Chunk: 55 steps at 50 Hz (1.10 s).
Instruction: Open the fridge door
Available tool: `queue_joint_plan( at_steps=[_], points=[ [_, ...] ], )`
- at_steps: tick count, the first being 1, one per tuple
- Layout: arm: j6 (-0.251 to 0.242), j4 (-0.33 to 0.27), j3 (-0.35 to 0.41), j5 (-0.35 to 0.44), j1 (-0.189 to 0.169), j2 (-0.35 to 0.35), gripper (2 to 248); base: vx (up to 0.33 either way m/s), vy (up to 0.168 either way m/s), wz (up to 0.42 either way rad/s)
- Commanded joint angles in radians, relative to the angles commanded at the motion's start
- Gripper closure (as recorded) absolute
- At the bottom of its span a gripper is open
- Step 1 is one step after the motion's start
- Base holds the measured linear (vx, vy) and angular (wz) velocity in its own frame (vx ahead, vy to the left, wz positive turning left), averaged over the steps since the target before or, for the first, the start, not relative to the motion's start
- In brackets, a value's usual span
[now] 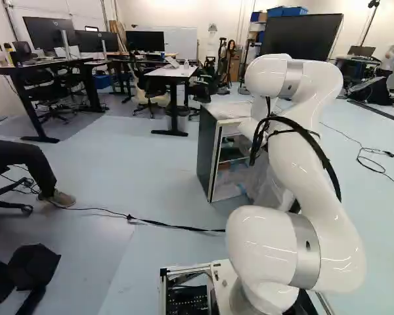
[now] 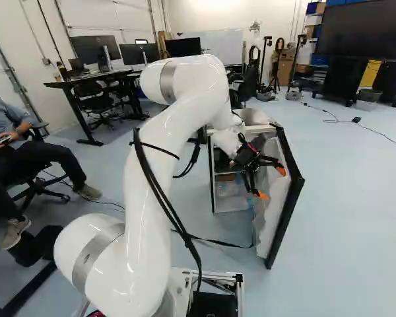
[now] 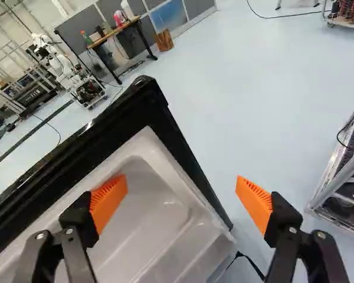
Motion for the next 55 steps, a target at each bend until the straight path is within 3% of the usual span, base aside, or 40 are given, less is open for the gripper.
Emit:
queue_joint_plan(
  at_steps=[21, 55],
  points=[
    [0.0, 0.0, -0.046, 0.0, -0.001, -0.02, 3, 0.0, 0.0, 0.0],
    [0.0, 0.0, -0.214, 0.0, 0.032, -0.097, 3, 0.0, 0.0, 0.0]
  ],
)
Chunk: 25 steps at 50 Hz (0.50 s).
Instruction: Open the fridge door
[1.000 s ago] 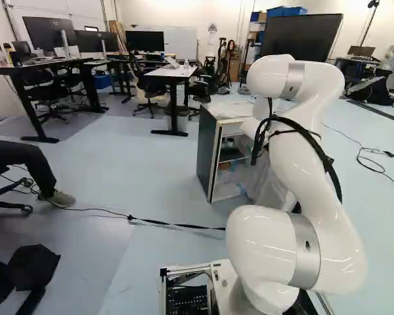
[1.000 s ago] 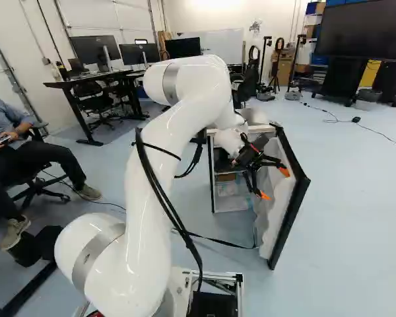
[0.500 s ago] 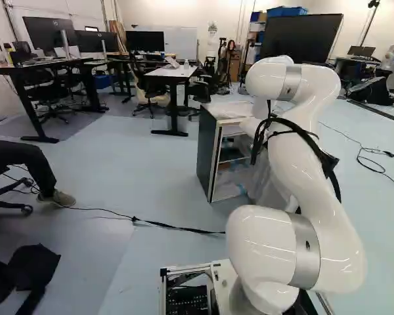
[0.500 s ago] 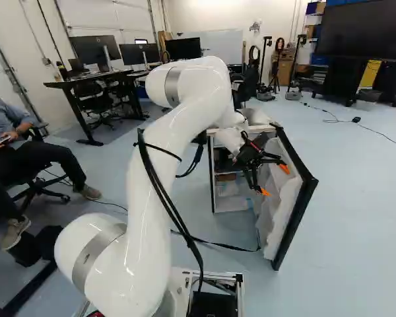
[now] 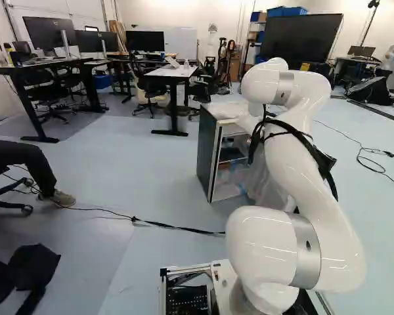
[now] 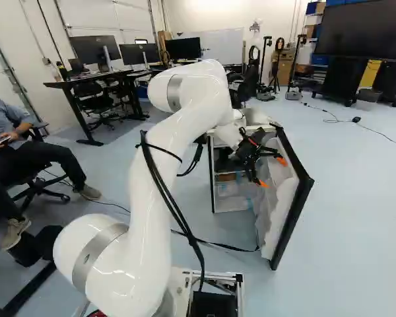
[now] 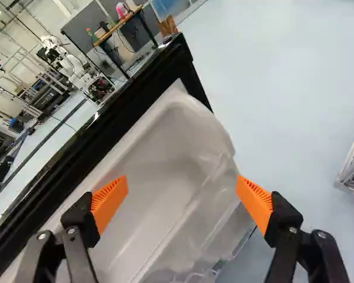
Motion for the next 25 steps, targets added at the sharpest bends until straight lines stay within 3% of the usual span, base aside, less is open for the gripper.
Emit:
queue_joint_plan(
  at_steps=[25],
  points=[
    [0.0, 0.0, -0.047, 0.0, -0.007, -0.022, 3, 0.0, 0.0, 0.0]
  ],
)
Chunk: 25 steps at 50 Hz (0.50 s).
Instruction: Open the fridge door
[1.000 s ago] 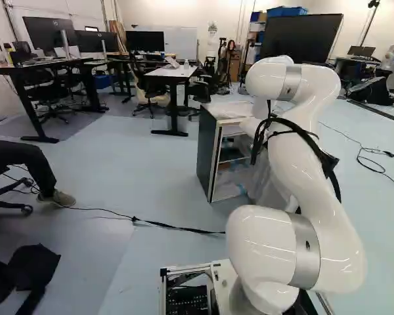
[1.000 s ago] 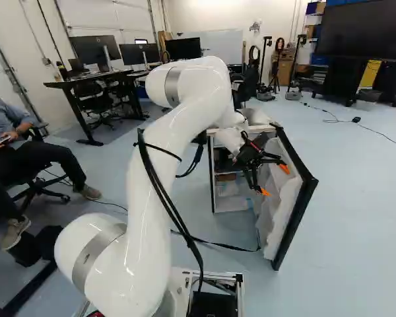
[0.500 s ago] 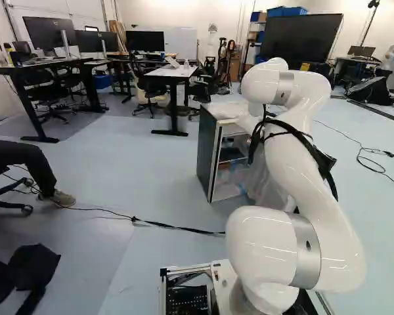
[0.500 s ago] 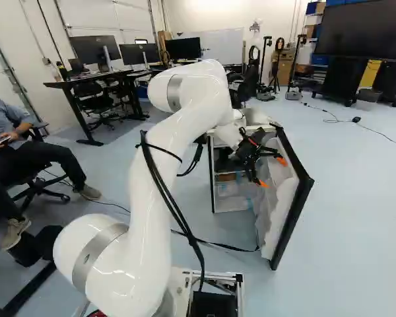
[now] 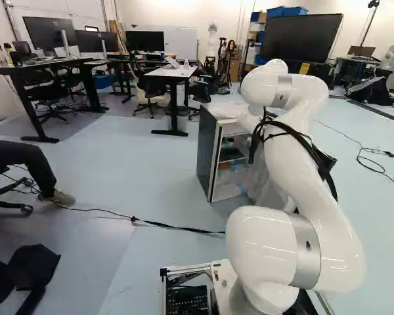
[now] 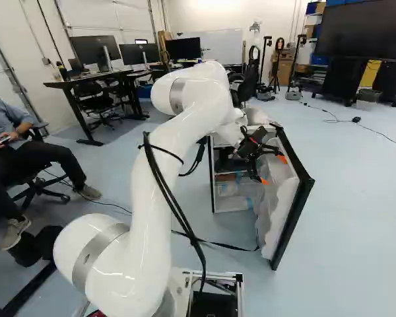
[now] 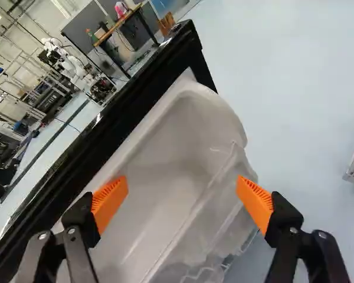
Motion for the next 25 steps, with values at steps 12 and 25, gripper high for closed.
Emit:
queue_joint_plan(
  at_steps=[12, 25],
  points=[
    [0.0, 0.0, -0.039, 0.0, -0.024, -0.018, 3, 0.0, 0.0, 0.0],
    [0.0, 0.0, -0.076, 0.0, -0.069, -0.036, 3, 0.0, 0.0, 0.0]
  ],
)
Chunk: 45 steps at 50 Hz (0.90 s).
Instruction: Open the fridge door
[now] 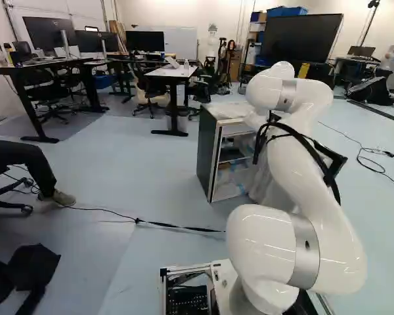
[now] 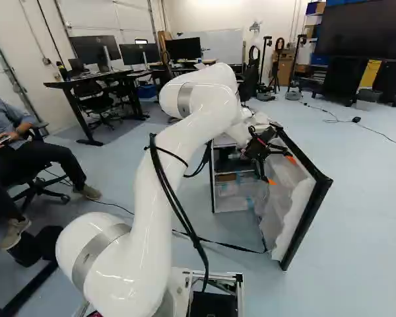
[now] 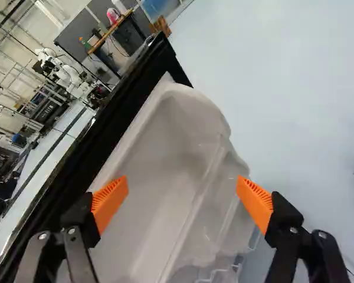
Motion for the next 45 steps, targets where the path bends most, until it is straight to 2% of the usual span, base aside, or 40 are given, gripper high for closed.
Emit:
queue_joint_plan(
  at_steps=[31, 45],
  points=[
    [0.0, 0.0, -0.074, 0.0, -0.109, -0.036, 3, 0.0, 0.0, 0.0],
    [0.0, 0.0, -0.054, 0.0, -0.131, -0.026, 3, 0.0, 0.0, 0.0]
  ],
)
